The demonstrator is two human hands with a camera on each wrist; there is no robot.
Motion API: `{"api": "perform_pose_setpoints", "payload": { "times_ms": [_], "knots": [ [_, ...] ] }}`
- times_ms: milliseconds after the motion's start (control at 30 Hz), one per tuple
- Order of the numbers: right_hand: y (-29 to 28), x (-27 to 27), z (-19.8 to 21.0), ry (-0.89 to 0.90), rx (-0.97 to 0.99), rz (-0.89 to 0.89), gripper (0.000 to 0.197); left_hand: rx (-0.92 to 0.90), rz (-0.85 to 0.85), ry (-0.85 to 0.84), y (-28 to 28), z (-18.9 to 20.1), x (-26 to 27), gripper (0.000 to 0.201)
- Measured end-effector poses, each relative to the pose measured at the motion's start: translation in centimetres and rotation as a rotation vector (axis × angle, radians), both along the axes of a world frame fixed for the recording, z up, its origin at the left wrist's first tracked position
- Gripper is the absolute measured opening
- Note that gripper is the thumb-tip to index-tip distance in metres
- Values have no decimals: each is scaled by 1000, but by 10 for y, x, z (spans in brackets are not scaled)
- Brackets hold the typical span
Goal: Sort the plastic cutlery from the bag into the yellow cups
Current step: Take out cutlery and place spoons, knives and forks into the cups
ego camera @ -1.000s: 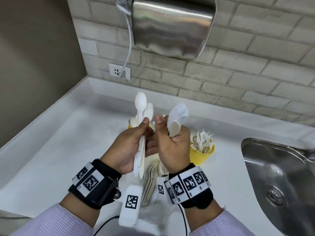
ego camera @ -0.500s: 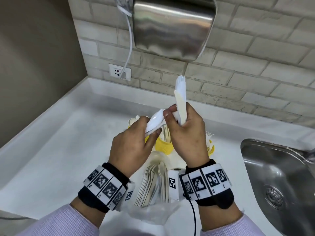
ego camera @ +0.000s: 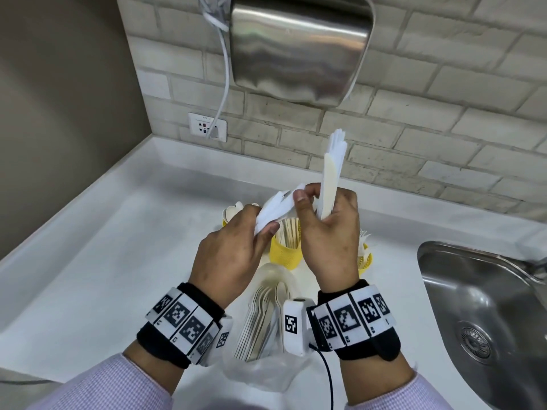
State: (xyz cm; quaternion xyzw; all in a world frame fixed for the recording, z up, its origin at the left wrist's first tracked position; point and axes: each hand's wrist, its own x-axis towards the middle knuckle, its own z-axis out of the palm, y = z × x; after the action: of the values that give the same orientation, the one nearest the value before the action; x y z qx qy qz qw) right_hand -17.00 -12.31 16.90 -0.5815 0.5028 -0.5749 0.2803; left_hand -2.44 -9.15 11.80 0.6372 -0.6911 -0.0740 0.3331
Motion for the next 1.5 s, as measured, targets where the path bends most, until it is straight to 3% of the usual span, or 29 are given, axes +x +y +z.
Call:
{"api": "perform_pose_setpoints", "payload": {
  "times_ms": [233, 367, 533, 667, 800, 967, 1100, 1200, 1267, 1500],
  "knots": [
    [-2, 0, 3, -47, -6, -93, 11, 24, -5, -44, 0, 3, -1, 48],
    [3, 2, 3, -133, 47, 27, 13, 14, -2, -37, 0, 3, -2, 44],
    [3, 0, 2, -32, 118, 130, 16, -4, -8, -40, -1, 0, -1, 35],
    [-2, 1, 4, -338, 202, 53, 19, 5, -6, -90, -1, -2, -1, 40],
    [-7, -9, 15, -614, 133, 34, 15, 32, 6, -93, 0, -3, -1, 48],
    [-9, -21, 23, -970, 143, 206, 7, 23, -2, -91, -2, -7, -1, 55],
    [-6, -21, 25, -1108, 97, 222, 5, 30, 5, -106, -3, -8, -2, 60],
    [-5, -19, 30, -1068, 103, 156, 14, 25, 11, -117, -3, -9, -2, 58],
    [-3, -16, 30, -937, 89, 98, 21, 17, 17, -118, -3, -9, -2, 57],
    [-2, -9, 8, -161, 49, 13, 20, -18, 18, -94, 0, -5, -3, 49]
  ]
}}
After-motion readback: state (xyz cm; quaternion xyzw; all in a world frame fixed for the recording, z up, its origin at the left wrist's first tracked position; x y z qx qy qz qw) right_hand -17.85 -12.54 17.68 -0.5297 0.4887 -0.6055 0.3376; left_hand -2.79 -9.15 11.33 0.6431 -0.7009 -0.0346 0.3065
